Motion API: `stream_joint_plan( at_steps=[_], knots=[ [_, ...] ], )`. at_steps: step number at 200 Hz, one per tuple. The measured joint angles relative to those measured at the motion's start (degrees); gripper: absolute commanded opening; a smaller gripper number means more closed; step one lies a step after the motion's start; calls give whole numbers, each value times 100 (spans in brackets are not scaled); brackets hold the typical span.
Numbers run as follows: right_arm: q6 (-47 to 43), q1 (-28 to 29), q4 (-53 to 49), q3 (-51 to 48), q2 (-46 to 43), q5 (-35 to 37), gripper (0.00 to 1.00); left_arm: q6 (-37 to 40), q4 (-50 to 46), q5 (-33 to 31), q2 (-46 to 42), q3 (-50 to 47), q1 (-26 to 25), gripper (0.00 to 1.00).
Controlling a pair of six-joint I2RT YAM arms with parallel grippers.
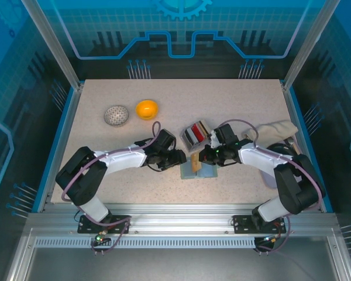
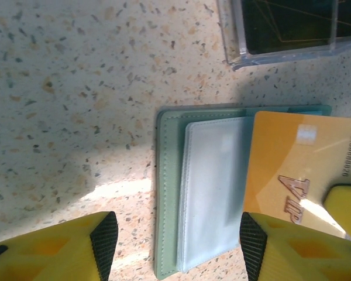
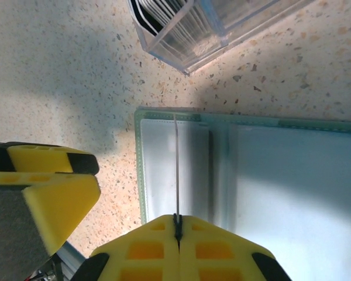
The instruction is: Put the credit cards into the card holder
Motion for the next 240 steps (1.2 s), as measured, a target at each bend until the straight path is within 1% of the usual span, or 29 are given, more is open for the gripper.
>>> stream_joint_plan(
  at_steps=[20, 50, 79, 122, 158, 213, 240],
  knots=[
    [-66, -212, -11, -48, -227, -87, 5, 42, 26, 72, 140, 70, 0, 59],
    [-153, -352, 31, -136, -251, -166, 5, 63, 22, 214, 468, 273, 0, 56],
    [-157, -352, 179, -310, -94, -262, 5, 63, 17, 304, 669, 354, 0, 53],
    [-153, -352, 420, -505, 122, -313, 5, 87, -37, 363, 798, 444, 2, 46],
    [-125, -352, 861, -664, 225, -535, 5, 81, -92, 363, 828, 448, 13, 39],
    [-98, -352, 1327, -896, 289, -776, 5, 83, -133, 361, 846, 448, 35, 35],
    [66, -350, 1567, -986, 295, -859, 6, 83, -136, 361, 850, 448, 42, 35]
  ],
)
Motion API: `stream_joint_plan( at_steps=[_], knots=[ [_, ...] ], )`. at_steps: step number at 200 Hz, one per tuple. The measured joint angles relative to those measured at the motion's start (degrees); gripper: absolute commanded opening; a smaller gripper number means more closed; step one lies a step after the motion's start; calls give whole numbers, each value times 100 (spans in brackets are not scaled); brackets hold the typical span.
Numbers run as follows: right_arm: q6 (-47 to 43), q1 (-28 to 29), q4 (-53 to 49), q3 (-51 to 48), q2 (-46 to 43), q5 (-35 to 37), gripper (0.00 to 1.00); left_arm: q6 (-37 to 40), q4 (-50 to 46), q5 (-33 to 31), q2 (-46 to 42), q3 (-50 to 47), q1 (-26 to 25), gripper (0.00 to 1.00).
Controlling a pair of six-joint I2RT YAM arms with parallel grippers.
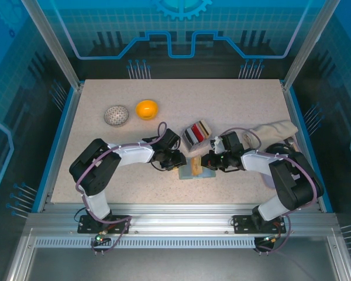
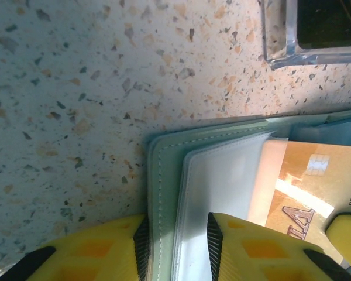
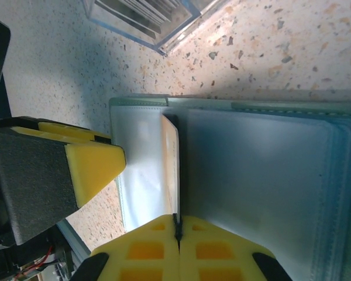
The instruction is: Put the credit cards into the card holder
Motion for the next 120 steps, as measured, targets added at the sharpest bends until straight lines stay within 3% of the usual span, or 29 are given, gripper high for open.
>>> stream_joint_plan(
  at_steps=[78, 120],
  knots=[
    [479, 334, 520, -15, 363, 55, 11, 0, -2, 2, 0, 0, 2, 35],
    [514, 520, 275, 210, 452, 247, 20, 0, -2, 2, 0, 0, 2, 35]
  ],
)
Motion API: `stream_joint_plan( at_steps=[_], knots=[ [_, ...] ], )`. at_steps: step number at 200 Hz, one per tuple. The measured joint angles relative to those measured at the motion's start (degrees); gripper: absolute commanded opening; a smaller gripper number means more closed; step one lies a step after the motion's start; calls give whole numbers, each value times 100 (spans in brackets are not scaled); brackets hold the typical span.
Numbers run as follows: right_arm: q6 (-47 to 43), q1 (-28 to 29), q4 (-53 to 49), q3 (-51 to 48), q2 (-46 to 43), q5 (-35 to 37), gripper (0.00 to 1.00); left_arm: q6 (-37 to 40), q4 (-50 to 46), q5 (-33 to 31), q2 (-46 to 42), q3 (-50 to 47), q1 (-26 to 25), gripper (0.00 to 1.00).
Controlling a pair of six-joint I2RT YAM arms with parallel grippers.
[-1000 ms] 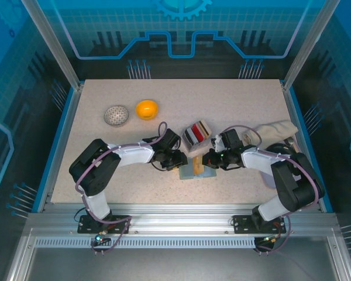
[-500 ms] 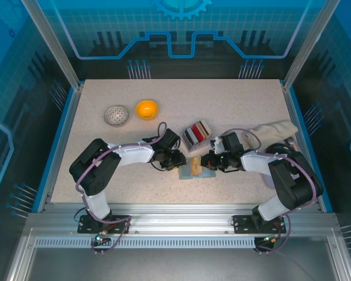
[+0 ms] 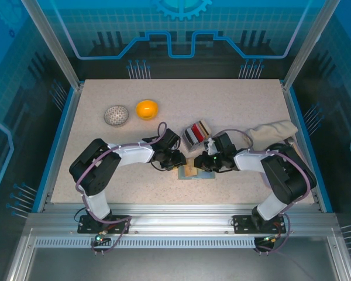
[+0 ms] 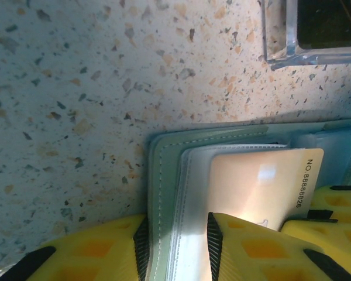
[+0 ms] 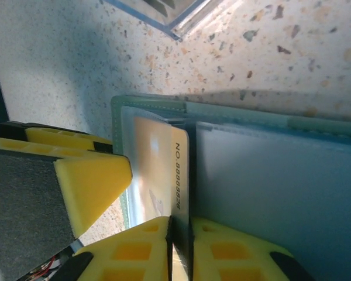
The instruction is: Put the credit cards into the card holder
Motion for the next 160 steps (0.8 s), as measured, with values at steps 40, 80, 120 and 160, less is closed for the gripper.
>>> stream_joint_plan(
  at_steps=[40, 80, 120, 160],
  knots=[
    [-302, 4, -758, 278, -129, 365, 24, 0, 0, 0, 0, 0, 0, 35],
    [-450, 7, -1008, 369, -157, 444, 23, 0, -2, 0, 0, 0, 0, 34],
    [-457, 96, -1049, 511, 61, 444, 20, 0, -4, 0, 0, 0, 0, 34],
    [-496, 214, -1067, 678, 236, 433, 14, 0, -2, 0, 0, 0, 0, 34]
  ],
)
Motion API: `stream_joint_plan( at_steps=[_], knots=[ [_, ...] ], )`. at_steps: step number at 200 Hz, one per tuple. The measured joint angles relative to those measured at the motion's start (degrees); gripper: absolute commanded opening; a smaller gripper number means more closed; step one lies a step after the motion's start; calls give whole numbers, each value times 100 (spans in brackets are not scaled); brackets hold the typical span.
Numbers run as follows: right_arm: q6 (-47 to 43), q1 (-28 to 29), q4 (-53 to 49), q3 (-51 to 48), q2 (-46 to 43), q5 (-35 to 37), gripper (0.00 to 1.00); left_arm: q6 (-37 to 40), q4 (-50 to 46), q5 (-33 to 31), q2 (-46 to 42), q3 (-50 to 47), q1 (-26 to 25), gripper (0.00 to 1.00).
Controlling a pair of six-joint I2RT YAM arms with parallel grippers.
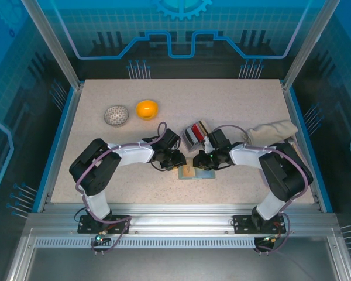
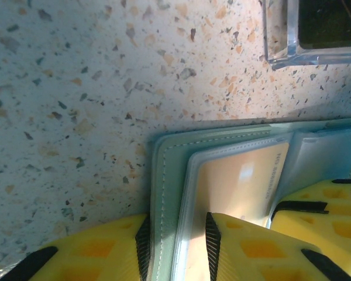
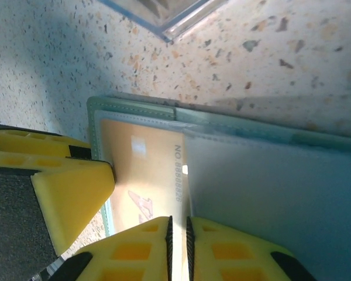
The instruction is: Put the credit cards into the card holder
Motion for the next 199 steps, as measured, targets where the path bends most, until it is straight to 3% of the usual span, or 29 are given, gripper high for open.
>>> stream_joint_plan(
  at_steps=[79, 132, 156, 199],
  knots=[
    [-92, 72, -310, 216, -181, -9, 20, 0, -4, -2, -7, -2, 0, 35],
    [-933, -146, -1733, 1189, -1152, 1338, 34, 17, -59, -116, -151, -11, -17, 39],
    [-1327, -374, -2098, 1652, -1228, 1797, 49, 24, -125, -179, -354, -11, 9, 40],
    [-1878, -435, -2697, 2275, -979, 2457, 51, 61, -122, -170, -507, -2, 256, 44]
  ],
)
